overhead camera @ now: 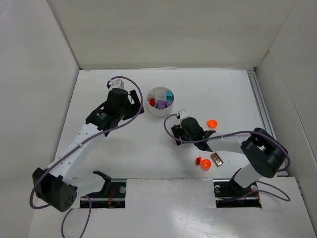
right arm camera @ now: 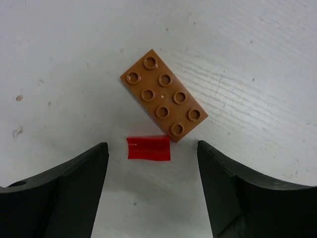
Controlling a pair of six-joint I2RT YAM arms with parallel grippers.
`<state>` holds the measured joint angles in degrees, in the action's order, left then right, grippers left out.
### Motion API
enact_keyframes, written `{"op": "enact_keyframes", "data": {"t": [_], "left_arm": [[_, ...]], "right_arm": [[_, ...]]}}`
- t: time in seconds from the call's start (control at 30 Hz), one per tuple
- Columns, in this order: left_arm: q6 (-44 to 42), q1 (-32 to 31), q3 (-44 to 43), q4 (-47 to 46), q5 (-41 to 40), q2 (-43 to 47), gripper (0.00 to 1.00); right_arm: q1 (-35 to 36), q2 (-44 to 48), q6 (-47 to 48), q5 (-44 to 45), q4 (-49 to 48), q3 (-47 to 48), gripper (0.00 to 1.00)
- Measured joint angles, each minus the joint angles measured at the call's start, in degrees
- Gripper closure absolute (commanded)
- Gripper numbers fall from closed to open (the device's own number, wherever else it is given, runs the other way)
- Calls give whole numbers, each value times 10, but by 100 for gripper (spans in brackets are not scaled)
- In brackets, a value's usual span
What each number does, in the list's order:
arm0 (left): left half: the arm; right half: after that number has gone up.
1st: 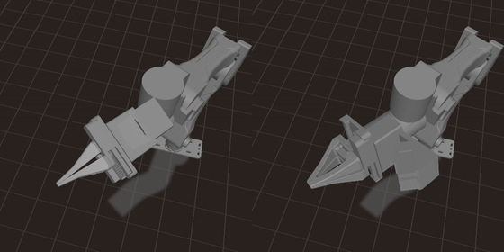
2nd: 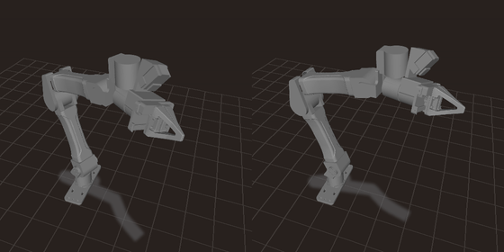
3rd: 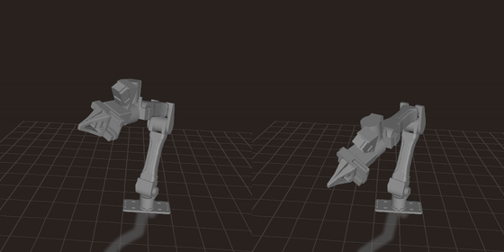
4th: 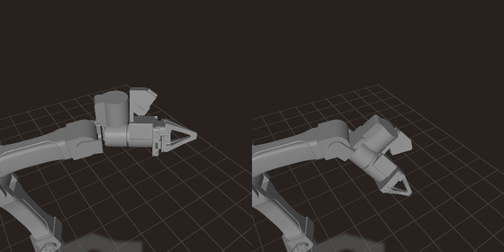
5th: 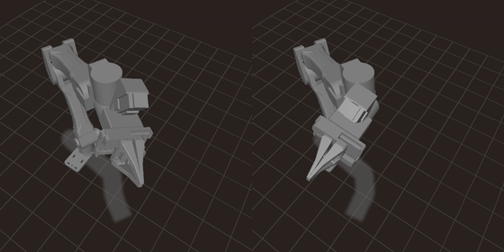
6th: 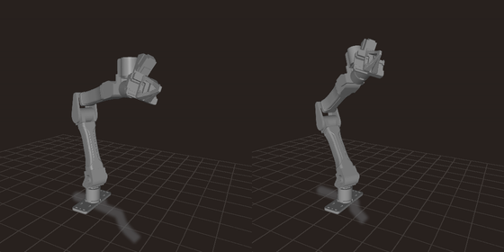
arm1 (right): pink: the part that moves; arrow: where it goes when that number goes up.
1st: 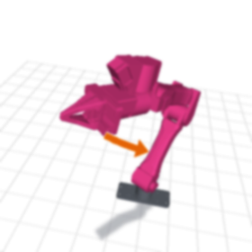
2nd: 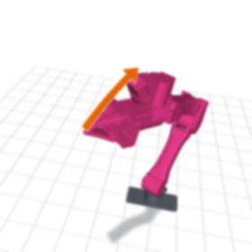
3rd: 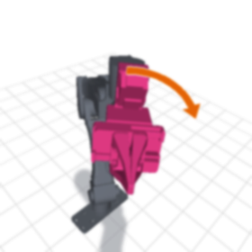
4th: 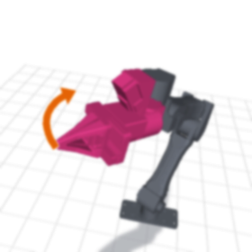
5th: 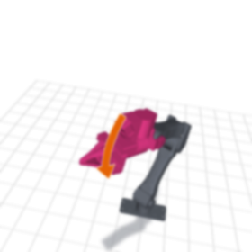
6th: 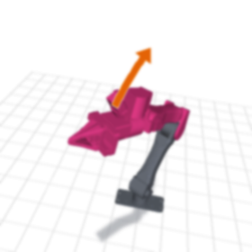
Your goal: Sort the legos into containers by color
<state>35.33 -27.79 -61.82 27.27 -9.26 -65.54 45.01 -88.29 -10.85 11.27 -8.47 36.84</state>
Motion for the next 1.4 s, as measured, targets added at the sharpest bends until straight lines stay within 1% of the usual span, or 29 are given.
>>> {"op": "enact_keyframes", "data": {"t": [0.03, 0.13, 0.17, 0.23, 0.37, 0.4, 0.5, 0.57, 0.6, 0.7, 0.73, 0.8, 0.83, 0.9, 0.93, 1.07, 1.13, 1.4], "left_arm": [[2, 0, 1, 0, 0, 3, 14], [4, 0, 3, 1, 0, 5, 14], [5, 0, 3, 1, 0, 5, 14], [6, 0, 3, 1, 0, 5, 14], [7, 0, 3, 4, 0, 5, 14], [7, 0, 3, 4, 0, 5, 14], [7, 0, 3, 4, 0, 5, 15], [7, 0, 3, 4, 0, 5, 15], [7, 0, 3, 4, 0, 5, 15], [8, 0, 3, 4, 0, 5, 15], [7, 0, 3, 4, 0, 5, 15], [8, 0, 4, 4, 0, 5, 16], [8, 0, 5, 4, 0, 5, 16], [8, 0, 6, 4, 2, 5, 16], [8, 0, 7, 4, 2, 5, 16], [8, -5, 12, 5, 3, 6, 16], [8, -6, 14, 5, 5, 6, 16], [8, -7, 14, 5, 6, 6, 16]], "right_arm": [[0, -6, -3, 5, -2, 5, 25], [1, -27, -10, 16, -11, 21, 38], [1, -32, -12, 19, -14, 25, 47], [2, -38, -14, 21, -19, 29, 56], [11, -39, -18, 26, -19, 29, 65], [14, -38, -19, 30, -18, 29, 70], [25, -30, -21, 38, 2, 29, 73], [32, -21, -20, 41, 21, 29, 73], [35, -17, -20, 43, 31, 29, 69], [38, -7, -14, 47, 54, 29, 69], [39, -4, -10, 47, 60, 29, 68], [39, -1, -5, 46, 65, 29, 61], [39, 0, 3, 44, 68, 29, 50], [39, -1, 11, 39, 70, 29, 42], [39, -1, 13, 35, 68, 29, 41], [39, -2, 23, 19, 65, 29, 42], [39, -2, 23, 14, 65, 29, 46], [39, 39, 23, 3, 102, 7, 46]]}}
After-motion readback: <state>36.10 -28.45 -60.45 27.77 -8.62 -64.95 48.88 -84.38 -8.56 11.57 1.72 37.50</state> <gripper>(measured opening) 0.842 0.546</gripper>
